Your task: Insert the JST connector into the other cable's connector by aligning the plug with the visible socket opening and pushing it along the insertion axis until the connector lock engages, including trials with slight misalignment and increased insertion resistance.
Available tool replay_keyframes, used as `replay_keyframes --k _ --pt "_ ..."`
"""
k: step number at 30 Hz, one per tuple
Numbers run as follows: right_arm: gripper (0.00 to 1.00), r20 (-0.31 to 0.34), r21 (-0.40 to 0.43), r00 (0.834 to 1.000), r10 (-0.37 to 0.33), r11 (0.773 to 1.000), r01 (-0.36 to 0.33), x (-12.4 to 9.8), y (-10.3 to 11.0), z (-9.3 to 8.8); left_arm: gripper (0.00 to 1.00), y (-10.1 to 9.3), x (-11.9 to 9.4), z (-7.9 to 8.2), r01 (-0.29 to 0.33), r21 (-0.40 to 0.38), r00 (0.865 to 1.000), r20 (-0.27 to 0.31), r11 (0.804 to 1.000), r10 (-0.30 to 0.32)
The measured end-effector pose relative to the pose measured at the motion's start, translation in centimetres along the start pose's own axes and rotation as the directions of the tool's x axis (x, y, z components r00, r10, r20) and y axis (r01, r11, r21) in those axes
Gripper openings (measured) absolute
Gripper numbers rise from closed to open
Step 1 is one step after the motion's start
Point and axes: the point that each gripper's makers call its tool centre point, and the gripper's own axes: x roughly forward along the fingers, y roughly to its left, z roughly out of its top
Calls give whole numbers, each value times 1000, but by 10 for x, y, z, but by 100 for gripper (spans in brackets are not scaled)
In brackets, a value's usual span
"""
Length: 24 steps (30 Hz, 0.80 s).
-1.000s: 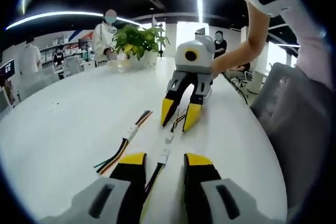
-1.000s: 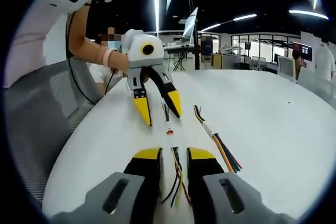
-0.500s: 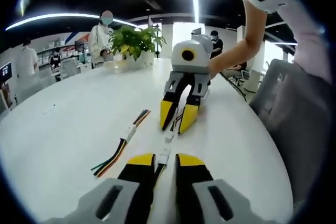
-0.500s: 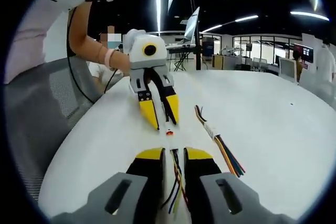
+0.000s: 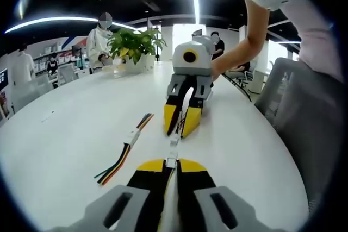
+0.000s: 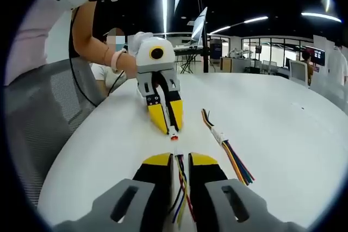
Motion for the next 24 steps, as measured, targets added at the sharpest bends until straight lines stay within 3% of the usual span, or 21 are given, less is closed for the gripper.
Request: replay_keyframes --k 13,24 --pt "4 10 -9 1000 5 1000 -5 1 0 2 0 3 4 0 6 13 1000 1 1000 -6" --pt "3 -12 -3 1000 8 1000 -8 -1 1 4 0 5 8 1 20 30 999 -38 999 -19"
